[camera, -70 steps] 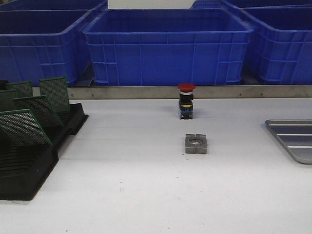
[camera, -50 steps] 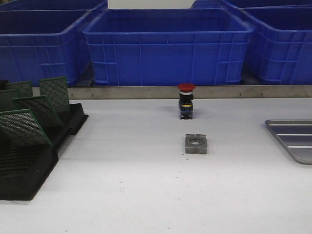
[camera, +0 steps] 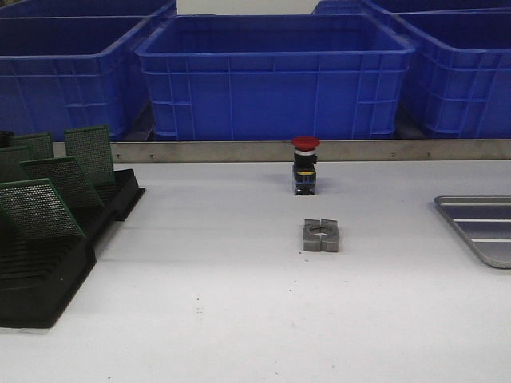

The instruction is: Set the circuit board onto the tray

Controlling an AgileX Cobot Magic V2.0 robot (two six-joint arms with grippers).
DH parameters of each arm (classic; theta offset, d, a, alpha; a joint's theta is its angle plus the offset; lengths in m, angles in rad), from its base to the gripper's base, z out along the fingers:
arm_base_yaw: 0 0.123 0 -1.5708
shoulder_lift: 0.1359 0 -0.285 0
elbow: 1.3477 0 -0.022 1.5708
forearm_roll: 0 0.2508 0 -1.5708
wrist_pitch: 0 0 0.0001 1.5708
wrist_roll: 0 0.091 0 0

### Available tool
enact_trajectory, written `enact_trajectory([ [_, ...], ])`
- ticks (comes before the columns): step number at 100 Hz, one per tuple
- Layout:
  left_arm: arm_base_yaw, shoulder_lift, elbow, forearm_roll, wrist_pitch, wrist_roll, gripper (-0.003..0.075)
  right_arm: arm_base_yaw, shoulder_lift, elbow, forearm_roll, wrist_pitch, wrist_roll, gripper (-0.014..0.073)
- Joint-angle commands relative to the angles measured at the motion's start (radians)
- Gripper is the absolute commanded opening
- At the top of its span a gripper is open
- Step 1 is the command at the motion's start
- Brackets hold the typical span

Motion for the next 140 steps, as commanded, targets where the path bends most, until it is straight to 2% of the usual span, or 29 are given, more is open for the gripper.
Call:
enact_trajectory([
  [1,-0.005,-0.031,0.029,0.000,-0.146,-0.005,-0.0017,-0.006,-0.020,0.001,-0.011,-0.083,-0.003,-0.0060],
  [25,-0.005,-0.031,0.029,-0.006,-0.153,-0.005,-0.0017,-0.006,-0.020,0.001,-0.011,-0.083,-0.003,-0.0060],
  [39,0.003,-0.031,-0.001,-0.062,-0.128,-0.005,-0.0018,-0.006,-0.020,0.001,-0.011,-0.083,-0.003,-0.0060],
  [58,0.069,-0.020,-0.163,-0.062,0.124,-0.005,-0.0018,-0.006,-0.020,0.001,-0.011,-0.083,-0.003,-0.0060],
  [77,0.128,0.085,-0.336,-0.062,0.372,-0.005,-0.0018,-0.006,-0.020,0.001,-0.011,-0.083,-0.003,-0.0060],
  [91,0.128,0.209,-0.439,-0.079,0.481,-0.005,-0.0018,-0.006,-0.020,0.001,-0.011,-0.083,-0.003,-0.0060],
  [113,0.128,0.418,-0.560,-0.141,0.573,-0.005,-0.0013,-0.006,-0.020,0.001,-0.011,-0.083,-0.003,-0.0060],
  [122,0.128,0.511,-0.615,-0.153,0.655,-0.001,0.0059,-0.006,-0.020,0.001,-0.011,-0.083,-0.003,-0.0060],
  [129,0.128,0.583,-0.657,-0.179,0.710,0.055,0.0183,-0.006,-0.020,0.001,-0.011,-0.083,-0.003,-0.0060],
  [140,0.126,0.677,-0.706,-0.259,0.737,0.252,0.0391,-0.006,-0.020,0.001,-0.011,-0.083,-0.003,-0.0060],
])
